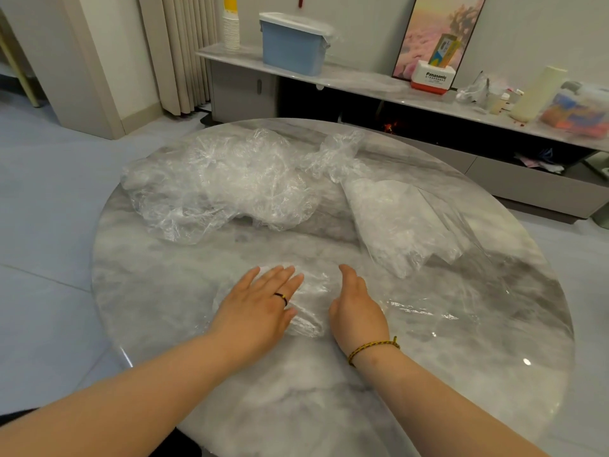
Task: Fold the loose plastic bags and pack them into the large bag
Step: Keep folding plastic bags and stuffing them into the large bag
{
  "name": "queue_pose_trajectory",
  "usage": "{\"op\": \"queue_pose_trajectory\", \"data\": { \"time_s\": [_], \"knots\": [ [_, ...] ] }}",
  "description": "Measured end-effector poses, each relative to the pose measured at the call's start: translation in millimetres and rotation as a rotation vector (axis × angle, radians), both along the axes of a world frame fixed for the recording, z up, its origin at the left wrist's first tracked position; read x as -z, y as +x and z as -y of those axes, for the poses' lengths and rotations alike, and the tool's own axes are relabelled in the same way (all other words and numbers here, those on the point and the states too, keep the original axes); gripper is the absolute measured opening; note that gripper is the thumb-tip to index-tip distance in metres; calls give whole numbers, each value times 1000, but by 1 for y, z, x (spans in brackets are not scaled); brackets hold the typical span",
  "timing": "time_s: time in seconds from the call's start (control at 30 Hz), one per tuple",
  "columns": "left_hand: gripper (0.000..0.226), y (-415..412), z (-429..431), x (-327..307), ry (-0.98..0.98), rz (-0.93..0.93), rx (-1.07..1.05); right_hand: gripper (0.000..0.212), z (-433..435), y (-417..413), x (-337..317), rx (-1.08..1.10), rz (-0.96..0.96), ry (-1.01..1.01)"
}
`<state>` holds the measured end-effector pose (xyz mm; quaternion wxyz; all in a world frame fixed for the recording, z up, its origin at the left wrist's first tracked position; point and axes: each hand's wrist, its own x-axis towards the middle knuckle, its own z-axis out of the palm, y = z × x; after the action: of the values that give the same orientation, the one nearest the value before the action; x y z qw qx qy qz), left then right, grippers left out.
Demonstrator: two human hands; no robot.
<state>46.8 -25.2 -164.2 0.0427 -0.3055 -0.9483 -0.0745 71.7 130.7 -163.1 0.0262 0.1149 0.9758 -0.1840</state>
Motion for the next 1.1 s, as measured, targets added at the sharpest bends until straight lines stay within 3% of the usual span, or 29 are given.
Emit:
{"op": "queue_pose_trajectory", "data": {
  "time_s": [0.07, 0.17, 0.3, 0.4, 0.53, 0.6, 0.7, 0.77, 0.87, 0.93, 1.03, 1.1],
  "knots": [
    [77, 0, -5, 2, -48, 131, -38, 60, 3, -2, 1, 2, -51, 69],
    [104, -4, -7, 16, -76, 199, -35, 46, 8, -8, 7, -100, -377, 246],
    [109, -4, -11, 26, -94, 247, -25, 52, 19, -10, 15, -343, -219, 341],
    [109, -3, -11, 28, -97, 305, -17, 51, 13, -10, 24, -362, -141, 311],
    [96, -5, -12, 27, -107, 345, -13, 97, 7, -9, 27, -390, -11, 178],
    [87, -5, -12, 26, -125, 346, -20, 104, 4, -9, 26, -392, 35, 142],
    [106, -5, -12, 27, -141, 341, -9, 104, 4, -10, 27, -406, 14, 121],
    [102, -6, -13, 26, -140, 348, -11, 98, 4, -9, 28, -418, 0, 92],
    [63, -8, -13, 14, -103, 369, -23, 63, 3, -7, 25, -372, -13, 32],
    [55, -13, -8, 5, -34, 267, -39, 59, 4, -5, 23, -320, -200, 56],
    [46, -22, 3, -5, -1, 129, -88, 30, 4, -4, 8, -370, -430, 49],
    [33, -27, 9, -8, -47, 157, -123, 25, 7, -2, -5, -469, -356, 96]
  ]
}}
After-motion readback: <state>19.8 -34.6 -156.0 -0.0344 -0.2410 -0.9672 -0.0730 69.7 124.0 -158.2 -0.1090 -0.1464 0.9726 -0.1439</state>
